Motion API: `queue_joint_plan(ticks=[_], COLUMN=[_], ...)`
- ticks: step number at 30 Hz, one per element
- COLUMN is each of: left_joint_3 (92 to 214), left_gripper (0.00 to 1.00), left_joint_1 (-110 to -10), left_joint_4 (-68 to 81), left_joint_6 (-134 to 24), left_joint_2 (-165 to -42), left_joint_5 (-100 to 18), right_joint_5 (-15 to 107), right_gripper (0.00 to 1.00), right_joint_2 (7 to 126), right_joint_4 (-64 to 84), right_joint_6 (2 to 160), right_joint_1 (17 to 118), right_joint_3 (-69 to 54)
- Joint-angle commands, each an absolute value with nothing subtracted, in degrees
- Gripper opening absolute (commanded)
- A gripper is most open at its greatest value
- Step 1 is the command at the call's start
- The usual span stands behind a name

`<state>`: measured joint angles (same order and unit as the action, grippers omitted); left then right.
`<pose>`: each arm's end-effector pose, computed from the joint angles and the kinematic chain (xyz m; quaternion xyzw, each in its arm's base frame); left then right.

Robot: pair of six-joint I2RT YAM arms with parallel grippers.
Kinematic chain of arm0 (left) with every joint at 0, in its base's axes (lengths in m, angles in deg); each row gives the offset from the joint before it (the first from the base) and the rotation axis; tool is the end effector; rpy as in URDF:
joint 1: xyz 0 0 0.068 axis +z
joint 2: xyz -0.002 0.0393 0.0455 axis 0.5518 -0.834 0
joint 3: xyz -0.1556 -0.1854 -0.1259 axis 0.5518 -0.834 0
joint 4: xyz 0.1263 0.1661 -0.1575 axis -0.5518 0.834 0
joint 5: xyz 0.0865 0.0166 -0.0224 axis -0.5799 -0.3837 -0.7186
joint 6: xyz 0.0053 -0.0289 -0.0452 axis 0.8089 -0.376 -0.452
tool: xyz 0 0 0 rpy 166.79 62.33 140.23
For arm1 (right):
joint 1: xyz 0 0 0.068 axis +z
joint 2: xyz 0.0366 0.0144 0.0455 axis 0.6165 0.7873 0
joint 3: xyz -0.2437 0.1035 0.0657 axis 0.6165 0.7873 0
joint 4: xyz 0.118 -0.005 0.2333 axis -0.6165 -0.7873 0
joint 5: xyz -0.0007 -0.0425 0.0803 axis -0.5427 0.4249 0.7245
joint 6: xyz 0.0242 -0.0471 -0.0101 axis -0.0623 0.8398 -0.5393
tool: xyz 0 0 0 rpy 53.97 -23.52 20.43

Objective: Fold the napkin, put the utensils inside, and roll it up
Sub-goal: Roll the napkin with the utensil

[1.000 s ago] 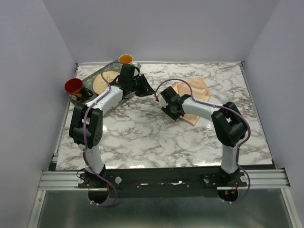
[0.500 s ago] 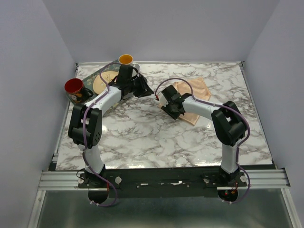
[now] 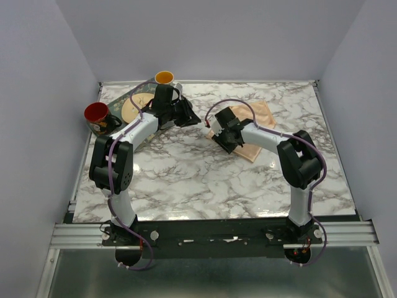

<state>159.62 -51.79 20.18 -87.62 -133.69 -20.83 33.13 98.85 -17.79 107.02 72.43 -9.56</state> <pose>0.3914 -0.1473 0.2475 -0.0924 0.8738 -0.4099 0.2447 0.3382 0.2273 0.1650 -0.4299 0.8722 -0.0155 0.2329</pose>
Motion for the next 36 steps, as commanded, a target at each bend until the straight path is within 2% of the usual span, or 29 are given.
queue_joint_plan(ticks=[1,10,13,25,36], left_joint_3=[158.8,158.7,158.6,158.5,158.1], left_gripper=[0.34,0.35,0.35,0.35,0.34], left_joint_1=[-51.2,-51.2,-51.2,-51.2,-50.6], left_joint_4=[19.1,18.5,18.3,18.8,18.6], left_joint_6=[-88.0,-88.4,-88.5,-87.9,-87.9], left_joint_2=[-132.3,-132.9,-133.0,-132.5,-132.5], left_joint_5=[-19.3,-19.0,-18.9,-18.9,-18.7], right_joint_5=[34.9,32.5,32.3,35.9,38.2], right_gripper=[0.47,0.59,0.61,0.62,0.58], right_joint_2=[100.6,94.0,94.1,99.8,103.2], right_joint_4=[-20.8,-22.7,-22.8,-22.4,-22.2], right_joint_6=[106.1,105.0,105.3,105.8,105.6], right_joint_1=[72.0,72.1,72.0,71.1,69.8], right_joint_3=[-10.3,-11.7,-11.8,-13.2,-12.5])
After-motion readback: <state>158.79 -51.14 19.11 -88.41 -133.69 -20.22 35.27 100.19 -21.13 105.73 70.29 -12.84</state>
